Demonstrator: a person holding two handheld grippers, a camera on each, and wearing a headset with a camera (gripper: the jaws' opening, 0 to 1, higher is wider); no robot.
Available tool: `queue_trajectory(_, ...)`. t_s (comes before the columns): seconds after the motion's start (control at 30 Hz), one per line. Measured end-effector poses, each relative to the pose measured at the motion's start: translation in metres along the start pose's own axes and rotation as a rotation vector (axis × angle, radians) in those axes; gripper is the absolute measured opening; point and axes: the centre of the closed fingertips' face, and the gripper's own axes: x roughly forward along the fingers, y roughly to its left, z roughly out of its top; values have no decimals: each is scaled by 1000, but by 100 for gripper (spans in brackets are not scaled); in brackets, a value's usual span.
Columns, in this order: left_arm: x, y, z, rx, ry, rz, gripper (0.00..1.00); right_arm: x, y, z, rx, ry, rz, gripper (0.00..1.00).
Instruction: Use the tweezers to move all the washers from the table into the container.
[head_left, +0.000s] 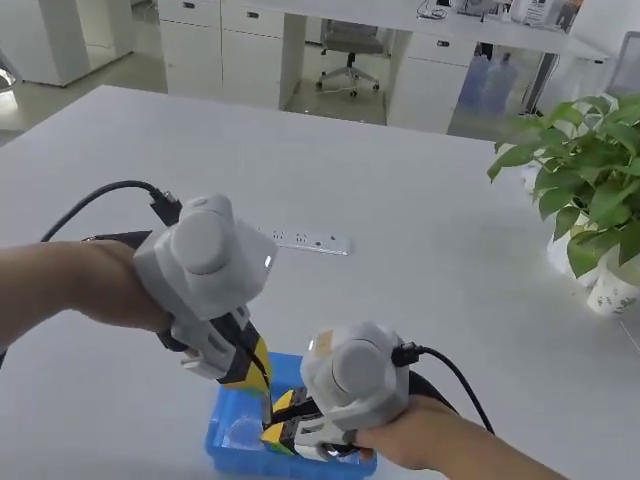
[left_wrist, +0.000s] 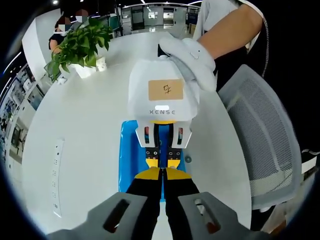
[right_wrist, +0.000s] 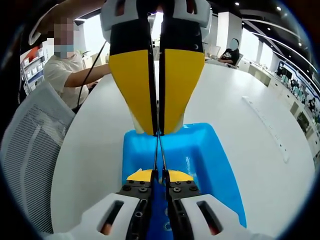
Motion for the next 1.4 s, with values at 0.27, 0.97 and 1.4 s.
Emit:
queue_trajectory(0.27,0,1,0,-1,1,0,3,0,-1,0,-1,3,-5,10)
queue_trajectory(0.97,-14,-2,8,10,1,20,3,-9,-3,12,-12,-32,-26,10)
queue_trajectory(1.4,-35,-7,22,35,6,33,3,-28,2,32,-56,-57,-54,10)
